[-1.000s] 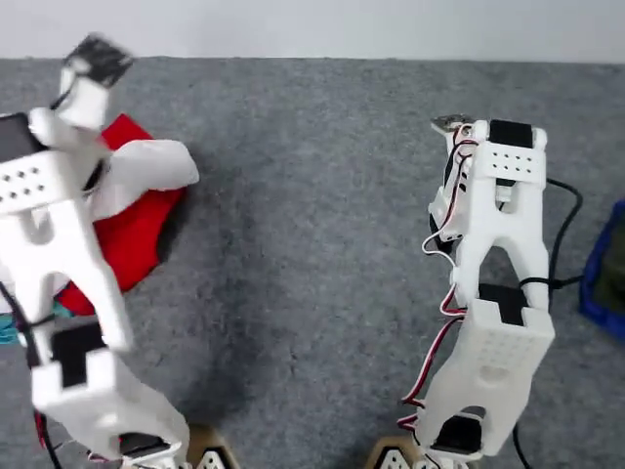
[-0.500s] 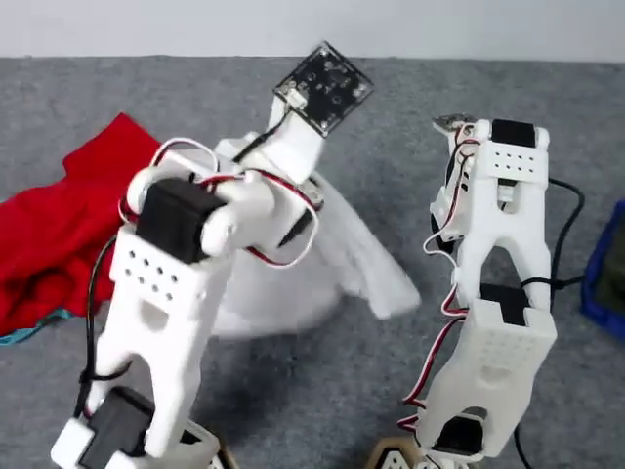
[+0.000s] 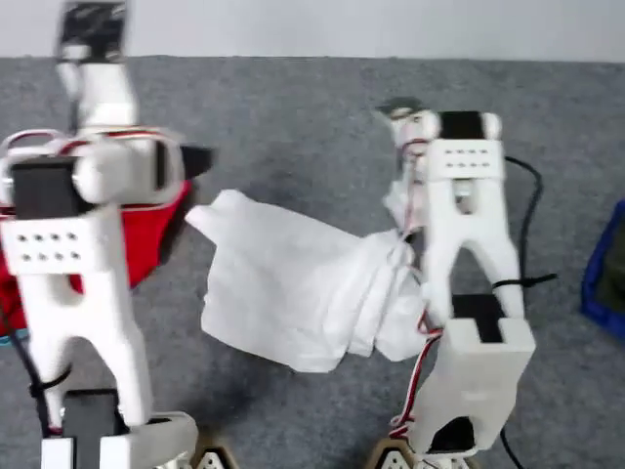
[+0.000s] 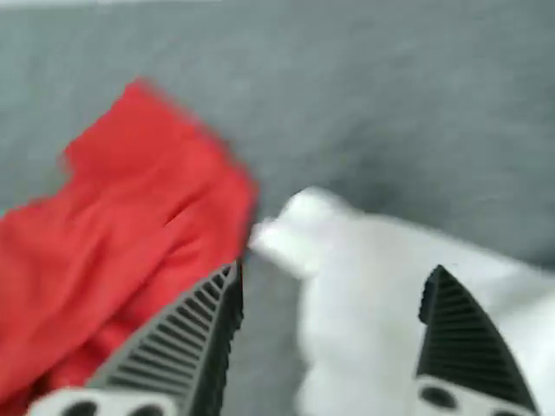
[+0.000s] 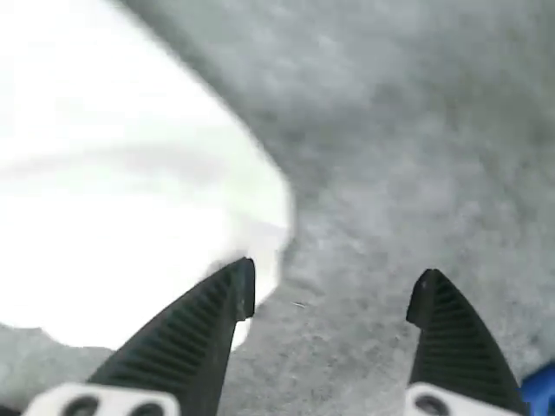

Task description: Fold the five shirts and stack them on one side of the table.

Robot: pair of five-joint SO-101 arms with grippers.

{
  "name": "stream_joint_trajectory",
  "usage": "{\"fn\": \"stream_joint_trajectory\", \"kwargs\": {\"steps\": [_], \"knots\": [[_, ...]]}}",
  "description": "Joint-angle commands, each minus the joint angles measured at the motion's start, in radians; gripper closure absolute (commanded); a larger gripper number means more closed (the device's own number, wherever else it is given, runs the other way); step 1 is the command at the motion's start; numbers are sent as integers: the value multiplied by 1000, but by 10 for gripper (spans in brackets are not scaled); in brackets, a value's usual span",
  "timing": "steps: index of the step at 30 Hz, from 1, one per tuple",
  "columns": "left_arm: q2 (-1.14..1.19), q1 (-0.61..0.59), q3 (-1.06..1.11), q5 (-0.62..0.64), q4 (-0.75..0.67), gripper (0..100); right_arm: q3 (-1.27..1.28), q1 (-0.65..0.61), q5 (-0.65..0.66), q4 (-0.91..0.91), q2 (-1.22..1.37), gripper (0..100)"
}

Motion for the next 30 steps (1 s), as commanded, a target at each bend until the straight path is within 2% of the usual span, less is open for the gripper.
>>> {"fn": "stream_joint_trajectory", "kwargs": {"steps": [1, 8, 14, 19, 26, 28, 30], "knots": [[-32, -187, 107, -89, 20, 683, 48, -160, 61, 45, -104, 702], [-32, -411, 308, -173, 20, 684, 311, -438, 172, 45, -289, 702], [-32, -503, 390, -180, 21, 684, 585, -593, 232, 39, -473, 702], [-32, -517, 441, -180, 21, 684, 783, -553, 315, -163, -363, 703], [-34, -516, 444, -176, 21, 684, 626, -473, 315, -249, -150, 706], [-34, -516, 444, -175, 21, 684, 545, -449, 316, -265, -82, 757], [-34, -516, 444, -175, 23, 684, 451, -409, 316, -268, -13, 864]]}}
